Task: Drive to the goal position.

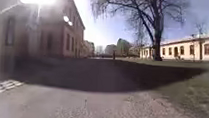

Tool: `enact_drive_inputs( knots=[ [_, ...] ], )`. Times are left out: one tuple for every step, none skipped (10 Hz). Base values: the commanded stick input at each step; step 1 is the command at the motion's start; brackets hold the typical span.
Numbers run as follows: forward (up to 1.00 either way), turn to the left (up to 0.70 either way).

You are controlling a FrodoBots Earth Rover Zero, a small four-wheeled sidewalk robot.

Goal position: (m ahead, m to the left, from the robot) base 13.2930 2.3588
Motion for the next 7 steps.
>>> enact_drive_inputs(
  knots=[
    [0.85,0.00],
    [0.85,0.00],
    [0.85,0.00],
    [0.85,0.00],
    [0.85,0.00],
    [0.85,0.00],
    [0.85,0.00]
  ],
)
